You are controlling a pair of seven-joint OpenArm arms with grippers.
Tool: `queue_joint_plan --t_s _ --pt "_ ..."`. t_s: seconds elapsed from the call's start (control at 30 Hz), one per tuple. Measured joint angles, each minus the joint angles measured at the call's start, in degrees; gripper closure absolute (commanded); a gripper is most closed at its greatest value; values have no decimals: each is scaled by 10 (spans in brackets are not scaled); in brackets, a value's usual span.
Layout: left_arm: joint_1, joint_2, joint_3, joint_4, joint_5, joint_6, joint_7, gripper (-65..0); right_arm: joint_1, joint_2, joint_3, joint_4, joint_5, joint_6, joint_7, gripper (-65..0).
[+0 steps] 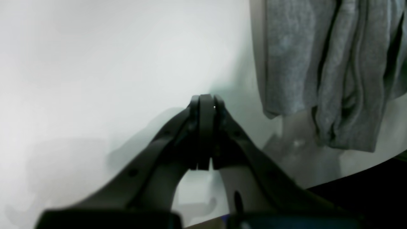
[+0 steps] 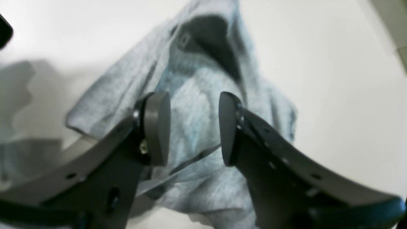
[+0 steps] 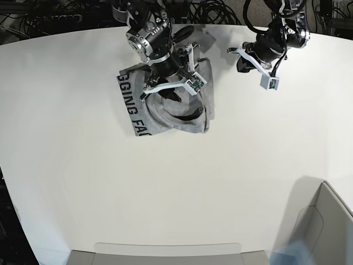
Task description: Fold the T-shirt properly
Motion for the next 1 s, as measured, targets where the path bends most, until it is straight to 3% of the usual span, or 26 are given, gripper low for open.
queue_joint_plan --t_s 0.17,0.33,0.6,0.73,0.9,1.0 --pt "-2 0 2 0 -2 -2 0 0 56 -4 -8 -98 77 0 -2 -254" --pt "0 0 2 0 -2 -2 0 0 132 -25 -59 -144 102 0 8 -254" --pt "-1 2 2 0 -2 -2 -1 0 213 -69 -69 -268 126 0 8 -254" --pt "-2 0 2 0 0 -2 -2 0 248 -75 -68 -320 162 -2 45 -254" --pt "-3 1 2 0 -2 -2 -1 0 280 -104 -68 -364 168 -4 78 -254" --pt "-3 1 2 0 -2 -2 -2 0 310 -103 -67 -413 167 -4 99 -254"
